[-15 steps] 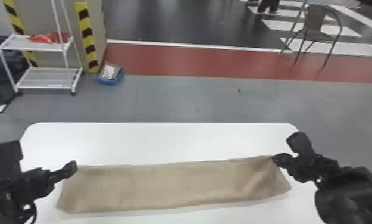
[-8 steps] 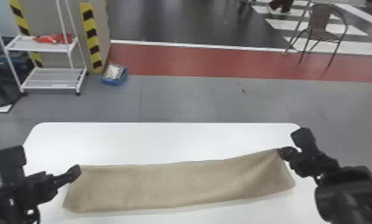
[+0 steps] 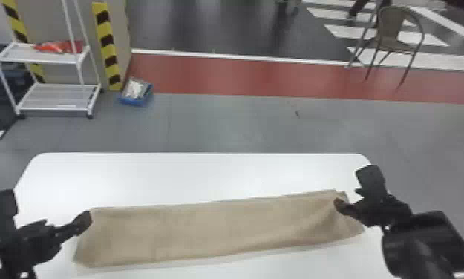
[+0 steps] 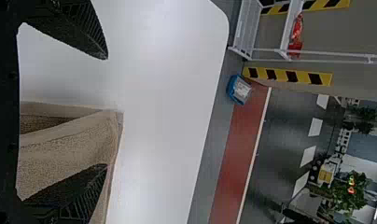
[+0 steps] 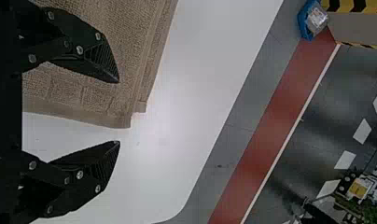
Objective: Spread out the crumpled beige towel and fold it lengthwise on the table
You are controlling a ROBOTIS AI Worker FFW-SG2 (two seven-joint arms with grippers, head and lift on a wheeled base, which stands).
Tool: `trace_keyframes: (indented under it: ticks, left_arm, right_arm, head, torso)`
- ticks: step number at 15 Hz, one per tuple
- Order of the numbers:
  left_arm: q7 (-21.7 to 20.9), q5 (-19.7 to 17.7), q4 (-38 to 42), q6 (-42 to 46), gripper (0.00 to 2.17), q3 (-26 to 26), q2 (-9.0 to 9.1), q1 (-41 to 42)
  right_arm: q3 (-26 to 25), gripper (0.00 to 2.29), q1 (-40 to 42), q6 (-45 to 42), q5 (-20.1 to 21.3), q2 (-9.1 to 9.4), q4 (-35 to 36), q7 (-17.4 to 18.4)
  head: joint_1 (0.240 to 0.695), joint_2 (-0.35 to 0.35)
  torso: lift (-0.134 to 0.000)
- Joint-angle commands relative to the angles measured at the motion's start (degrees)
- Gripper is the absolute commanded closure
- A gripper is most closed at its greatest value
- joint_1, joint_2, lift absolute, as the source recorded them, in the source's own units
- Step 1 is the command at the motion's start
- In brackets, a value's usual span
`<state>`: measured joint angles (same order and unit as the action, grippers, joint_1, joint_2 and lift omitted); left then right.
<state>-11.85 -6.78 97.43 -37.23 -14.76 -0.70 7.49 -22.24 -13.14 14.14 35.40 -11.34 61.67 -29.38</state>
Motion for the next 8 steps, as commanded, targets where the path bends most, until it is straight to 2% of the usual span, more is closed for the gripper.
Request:
trace_keyframes:
  ticks: [1,4,6,8]
  left_arm:
    - [-0.1,-0.34,1.01,0.0,0.06,-0.27,0.0,0.86]
    - [-1.42,-0.95,3.12,2.11,0.06,-0.53,0.0,4.03]
    - [-3.7,-1.31,4.97,6.15,0.06,-0.35,0.0,6.4]
    - [-7.22,-1.31,5.23,11.78,0.06,-0.18,0.0,8.33]
  right_arm:
    - [-0.61,0.07,1.01,2.53,-1.57,0.0,1.79,-1.03]
    - [-0.52,0.07,4.44,2.35,-1.92,0.0,4.25,-1.3]
    - [-0.61,0.07,6.28,3.05,-5.26,0.17,8.11,-1.3]
    - [-0.17,0.06,8.75,5.51,-5.96,0.44,11.81,-1.39]
  head:
    - [0.695,-0.174]
    - [0.695,-0.179]
    - [0.695,-0.187]
    - [0.695,-0.194]
  torso:
    - [0.0]
    - [0.0]
    - [0.0]
    - [0.0]
